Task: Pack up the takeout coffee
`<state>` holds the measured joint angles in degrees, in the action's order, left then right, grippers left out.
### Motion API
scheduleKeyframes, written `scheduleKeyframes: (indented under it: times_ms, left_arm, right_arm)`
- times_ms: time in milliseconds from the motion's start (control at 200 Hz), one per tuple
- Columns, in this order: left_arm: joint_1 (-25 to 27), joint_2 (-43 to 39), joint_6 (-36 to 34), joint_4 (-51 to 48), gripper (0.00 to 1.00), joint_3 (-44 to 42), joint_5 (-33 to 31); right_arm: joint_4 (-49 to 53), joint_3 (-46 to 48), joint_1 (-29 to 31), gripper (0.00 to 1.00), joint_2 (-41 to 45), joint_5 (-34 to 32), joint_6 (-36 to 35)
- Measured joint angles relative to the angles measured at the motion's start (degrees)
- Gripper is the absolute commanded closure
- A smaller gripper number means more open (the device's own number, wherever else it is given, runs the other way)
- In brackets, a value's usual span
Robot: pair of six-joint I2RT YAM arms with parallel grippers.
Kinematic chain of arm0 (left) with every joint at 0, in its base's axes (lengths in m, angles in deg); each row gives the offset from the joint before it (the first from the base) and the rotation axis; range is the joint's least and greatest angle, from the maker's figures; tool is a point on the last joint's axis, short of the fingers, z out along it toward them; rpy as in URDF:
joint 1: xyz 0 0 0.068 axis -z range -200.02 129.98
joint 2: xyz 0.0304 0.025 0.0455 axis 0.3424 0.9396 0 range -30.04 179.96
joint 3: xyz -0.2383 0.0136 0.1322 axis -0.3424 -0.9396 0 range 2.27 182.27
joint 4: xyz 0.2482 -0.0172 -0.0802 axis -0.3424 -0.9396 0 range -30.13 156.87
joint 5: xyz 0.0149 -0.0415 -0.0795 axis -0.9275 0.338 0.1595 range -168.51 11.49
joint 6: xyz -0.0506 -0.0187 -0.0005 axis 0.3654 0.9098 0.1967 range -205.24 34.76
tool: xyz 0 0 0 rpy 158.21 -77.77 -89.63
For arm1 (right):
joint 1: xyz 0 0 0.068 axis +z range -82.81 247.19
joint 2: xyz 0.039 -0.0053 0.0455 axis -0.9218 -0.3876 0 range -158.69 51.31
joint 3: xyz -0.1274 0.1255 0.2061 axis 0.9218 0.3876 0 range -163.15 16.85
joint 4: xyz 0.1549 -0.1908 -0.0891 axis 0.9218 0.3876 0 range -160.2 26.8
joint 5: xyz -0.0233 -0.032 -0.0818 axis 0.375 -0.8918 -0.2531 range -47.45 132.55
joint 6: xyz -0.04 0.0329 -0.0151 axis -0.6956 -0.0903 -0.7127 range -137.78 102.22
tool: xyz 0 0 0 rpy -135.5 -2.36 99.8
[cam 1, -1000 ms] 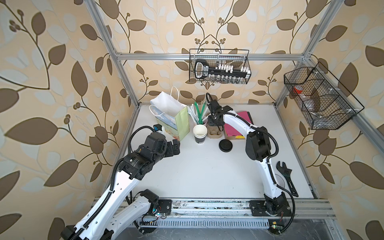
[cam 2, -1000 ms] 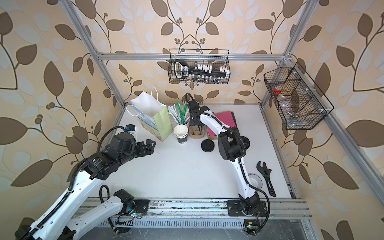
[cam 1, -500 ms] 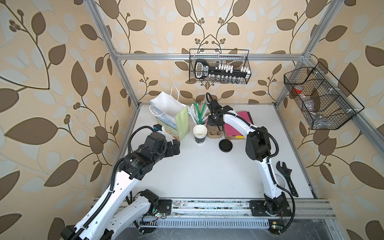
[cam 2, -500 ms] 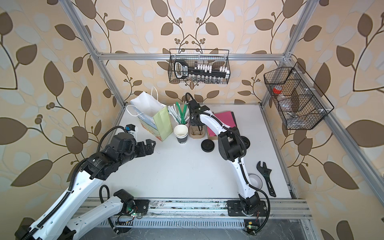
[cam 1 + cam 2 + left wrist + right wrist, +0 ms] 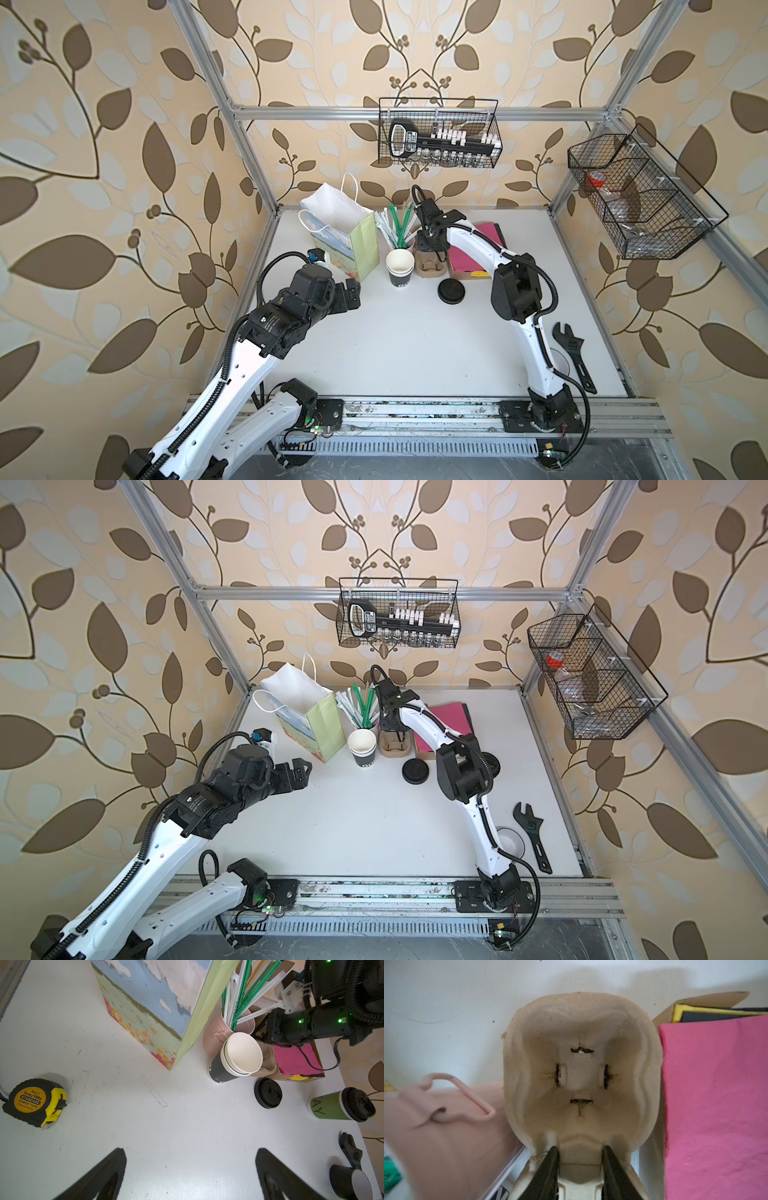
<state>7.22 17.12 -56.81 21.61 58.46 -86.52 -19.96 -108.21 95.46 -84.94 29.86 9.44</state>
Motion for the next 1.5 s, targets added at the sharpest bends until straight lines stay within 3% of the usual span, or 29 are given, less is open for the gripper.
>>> scheduleKeyframes:
  times_ms: [565, 825, 1170, 1499]
  left_arm:
    - [-0.35, 0.28, 0.0, 0.0, 0.01, 0.0, 0.02]
    - [-0.35, 0.33, 0.0, 0.0, 0.01, 0.0, 0.02]
    - [-0.35, 0.26, 0.0, 0.0, 0.01, 0.0, 0.07]
    - [-0.35, -0.9, 0.02, -0.02, 0.01, 0.0, 0.11]
  right_arm:
    - [1.77, -2.51, 0.11, 0.65, 4.79, -0.44, 0.39]
    - [3.52, -0.92, 0.11, 0.65, 11.41, -1.16, 0.37]
    - [2.99, 16.17, 0.48, 0.65, 28.87, -2.82, 0.37]
    - [-0.2, 45.48, 3.21, 0.65, 53.53, -4.81, 2.27]
